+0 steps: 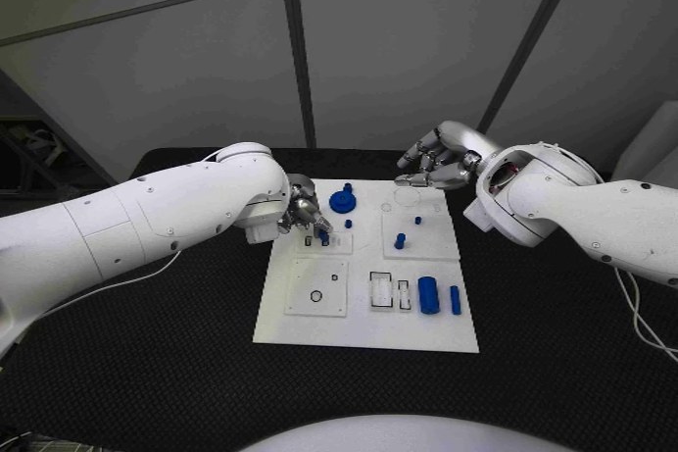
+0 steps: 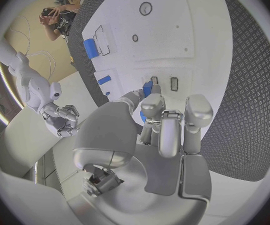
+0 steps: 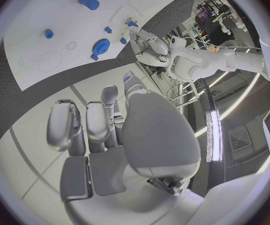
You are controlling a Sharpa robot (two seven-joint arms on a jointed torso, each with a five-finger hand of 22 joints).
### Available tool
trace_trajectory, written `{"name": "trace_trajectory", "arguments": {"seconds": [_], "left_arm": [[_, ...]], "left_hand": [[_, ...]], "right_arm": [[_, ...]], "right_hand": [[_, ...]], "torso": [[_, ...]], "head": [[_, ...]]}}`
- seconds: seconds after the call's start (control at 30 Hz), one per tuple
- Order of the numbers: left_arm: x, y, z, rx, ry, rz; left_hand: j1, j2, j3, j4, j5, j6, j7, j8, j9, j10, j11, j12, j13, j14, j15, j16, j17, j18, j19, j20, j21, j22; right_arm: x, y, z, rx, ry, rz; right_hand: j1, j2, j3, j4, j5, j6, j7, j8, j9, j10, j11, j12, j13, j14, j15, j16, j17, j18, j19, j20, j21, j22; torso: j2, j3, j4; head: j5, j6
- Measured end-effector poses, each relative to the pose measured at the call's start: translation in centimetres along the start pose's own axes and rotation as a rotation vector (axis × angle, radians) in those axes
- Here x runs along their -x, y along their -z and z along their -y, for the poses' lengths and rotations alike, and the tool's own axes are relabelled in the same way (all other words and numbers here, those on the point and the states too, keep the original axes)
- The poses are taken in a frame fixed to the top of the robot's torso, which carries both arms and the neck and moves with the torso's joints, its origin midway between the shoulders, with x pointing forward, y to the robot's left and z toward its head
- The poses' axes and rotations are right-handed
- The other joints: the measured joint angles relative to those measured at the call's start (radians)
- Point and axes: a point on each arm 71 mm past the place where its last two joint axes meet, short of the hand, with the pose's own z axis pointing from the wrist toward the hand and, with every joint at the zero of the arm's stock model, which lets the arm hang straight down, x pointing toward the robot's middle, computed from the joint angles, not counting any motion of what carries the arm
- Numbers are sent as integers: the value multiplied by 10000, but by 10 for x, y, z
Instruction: Assemble the parts on the task board
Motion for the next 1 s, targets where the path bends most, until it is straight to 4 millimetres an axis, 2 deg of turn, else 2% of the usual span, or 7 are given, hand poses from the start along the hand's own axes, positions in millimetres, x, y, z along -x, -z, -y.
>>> {"name": "trace_trajectory", "arguments": {"seconds": [0.07,0.13,0.3,1.0], "left_arm": [[0,2,0,-82,63,106],[-1,3,0,-153,124,195],[-6,3,-2,-270,310,420],[-26,-3,-7,-549,-16,1320]], "left_hand": [[-95,-94,45,26,355,0,0,54,119,0,1,4,43,0,0,0,0,0,52,-52,4,50],[-147,-147,101,77,569,21,-20,76,221,2,2,80,90,21,-20,0,0,-1,53,-52,49,100],[-210,-132,136,67,653,35,-35,77,313,39,-31,81,125,3,-69,0,0,-1,111,-64,49,152],[-329,-251,234,25,808,74,-73,174,540,40,-29,196,209,-1,-72,0,0,-2,160,-84,135,261]], "right_arm": [[1,0,1,-24,8,13],[1,0,2,-42,14,24],[2,0,3,-55,22,38],[3,0,5,-66,36,65]], "right_hand": [[0,0,0,0,0,0,0,0,0,0,0,0,0,0,0,0,0,0,0,0,0,0],[0,0,0,0,0,0,0,0,-1,0,0,0,-1,0,0,0,-1,1,0,0,0,0],[0,0,0,0,0,0,0,0,-1,0,0,0,-1,0,0,0,-1,0,0,0,0,1],[0,0,0,-1,0,0,0,0,7,0,0,0,-2,0,0,0,-1,-1,0,0,0,10]], "torso": [[-15,5,11],[-31,5,20],[-50,5,52],[-39,0,36]], "head": [[13,5],[15,7],[15,-31],[59,-73]]}}
